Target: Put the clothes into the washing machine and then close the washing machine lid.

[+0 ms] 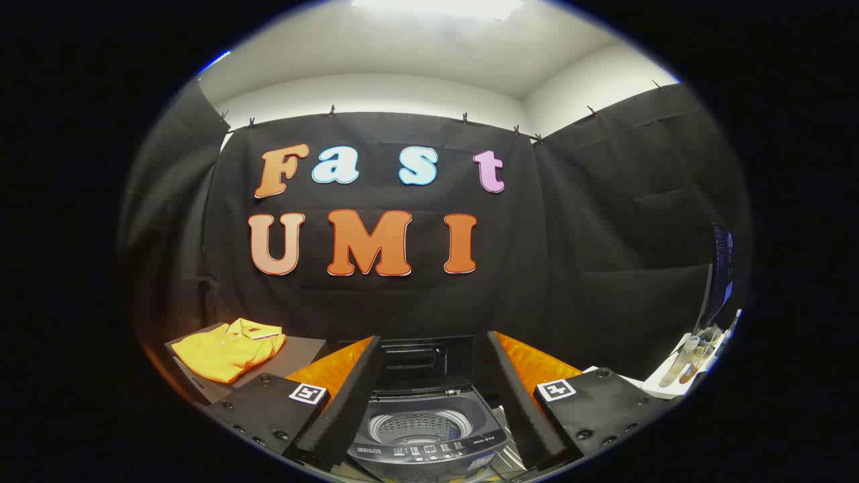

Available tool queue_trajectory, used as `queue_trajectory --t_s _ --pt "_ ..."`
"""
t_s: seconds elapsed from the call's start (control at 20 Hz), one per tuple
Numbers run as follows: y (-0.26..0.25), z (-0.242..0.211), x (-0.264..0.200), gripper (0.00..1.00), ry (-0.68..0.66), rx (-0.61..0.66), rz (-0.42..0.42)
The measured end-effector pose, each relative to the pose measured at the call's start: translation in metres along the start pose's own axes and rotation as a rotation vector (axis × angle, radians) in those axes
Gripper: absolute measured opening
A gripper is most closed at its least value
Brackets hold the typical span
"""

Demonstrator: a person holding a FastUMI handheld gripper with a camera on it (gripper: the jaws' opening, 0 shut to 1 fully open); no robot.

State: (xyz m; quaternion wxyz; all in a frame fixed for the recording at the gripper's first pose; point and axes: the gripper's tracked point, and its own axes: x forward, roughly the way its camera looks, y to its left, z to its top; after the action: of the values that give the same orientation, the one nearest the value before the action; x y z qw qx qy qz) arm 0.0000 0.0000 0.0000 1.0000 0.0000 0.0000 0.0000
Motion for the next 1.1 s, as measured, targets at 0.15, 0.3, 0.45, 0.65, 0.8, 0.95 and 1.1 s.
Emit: queue_trajectory --t_s 0.15,0.3,0.45,0.65,0.8,0.95,1.1 --pt "0.0000 -0.0005 0.0004 0.98 0.002 0.001 -0.002" --pt "-0.0017 -0.0015 0.0009 0.98 0.003 0.004 -0.004" --pt "-0.0027 -0.0025 -0.0003 0.98 0.007 0.003 -0.006" --pt "-0.0019 -0.0009 -0.0013 0.98 0.005 0.001 -0.008" --pt "-0.0012 -0.0001 -0.0016 0.98 0.002 0.001 -0.008" --pt "-0.0009 -0.0014 -0.0014 0.98 0.002 0.002 -0.007" --pt "-0.0026 0.0008 -0.0037 0.98 -0.003 0.005 -0.015"
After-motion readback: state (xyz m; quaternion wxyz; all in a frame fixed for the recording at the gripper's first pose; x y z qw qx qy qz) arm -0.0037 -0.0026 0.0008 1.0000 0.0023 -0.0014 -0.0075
